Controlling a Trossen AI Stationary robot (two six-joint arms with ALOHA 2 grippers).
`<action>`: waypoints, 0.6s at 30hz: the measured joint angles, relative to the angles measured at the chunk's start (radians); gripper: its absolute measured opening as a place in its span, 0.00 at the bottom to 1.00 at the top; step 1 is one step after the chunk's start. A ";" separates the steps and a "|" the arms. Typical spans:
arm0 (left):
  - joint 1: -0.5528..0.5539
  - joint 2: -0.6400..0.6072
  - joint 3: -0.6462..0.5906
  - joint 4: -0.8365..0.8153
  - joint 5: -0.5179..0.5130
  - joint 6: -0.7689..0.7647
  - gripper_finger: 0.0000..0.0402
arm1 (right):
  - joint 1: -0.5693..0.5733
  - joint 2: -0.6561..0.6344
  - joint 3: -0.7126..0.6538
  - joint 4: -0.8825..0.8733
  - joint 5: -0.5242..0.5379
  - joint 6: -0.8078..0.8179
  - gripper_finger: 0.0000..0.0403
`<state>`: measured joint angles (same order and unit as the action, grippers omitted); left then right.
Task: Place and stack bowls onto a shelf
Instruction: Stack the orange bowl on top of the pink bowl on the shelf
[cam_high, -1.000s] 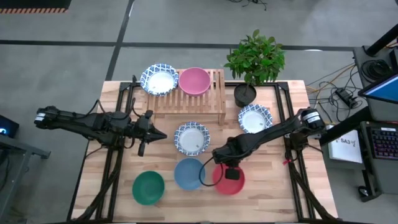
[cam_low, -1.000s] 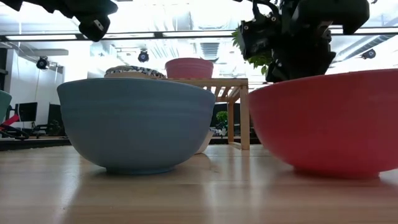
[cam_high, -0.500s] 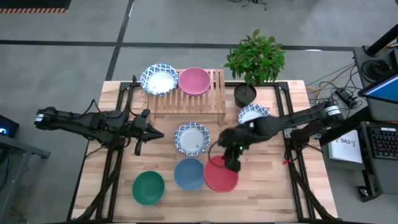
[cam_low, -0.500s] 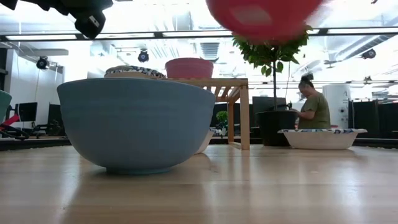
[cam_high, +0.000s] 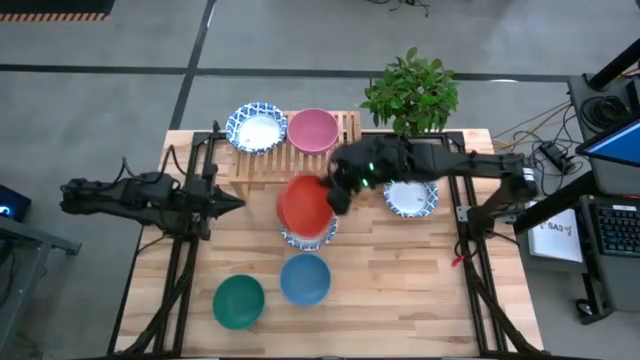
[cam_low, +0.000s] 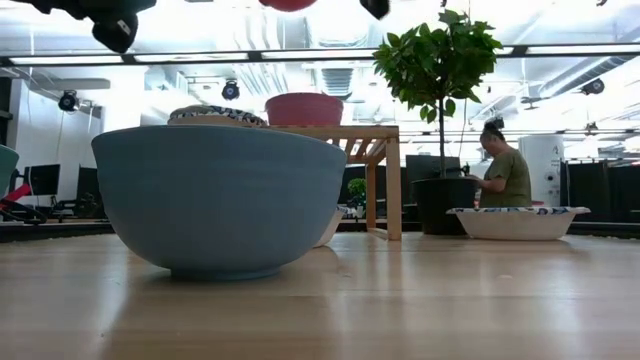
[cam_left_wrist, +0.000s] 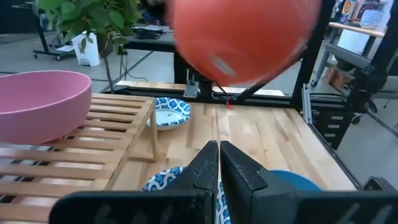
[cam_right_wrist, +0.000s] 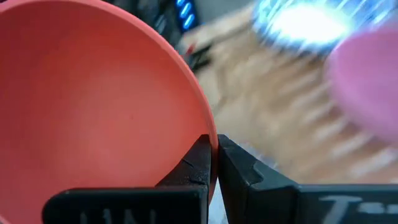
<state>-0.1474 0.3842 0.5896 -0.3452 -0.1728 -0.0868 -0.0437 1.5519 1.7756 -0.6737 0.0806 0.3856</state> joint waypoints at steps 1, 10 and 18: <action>0.000 -0.012 -0.004 -0.003 -0.001 0.000 0.00 | -0.019 0.023 0.049 -0.001 0.020 -0.006 0.02; 0.000 -0.108 -0.048 -0.033 -0.001 0.000 0.00 | -0.247 0.249 0.514 -0.158 0.033 -0.076 0.02; 0.000 -0.193 -0.007 -0.080 0.000 -0.004 0.00 | -0.460 0.316 0.541 -0.326 -0.174 0.026 0.02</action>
<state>-0.1474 0.1910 0.5825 -0.4252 -0.1727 -0.0913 -0.5040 1.8684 2.3164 -0.9997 -0.0937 0.4119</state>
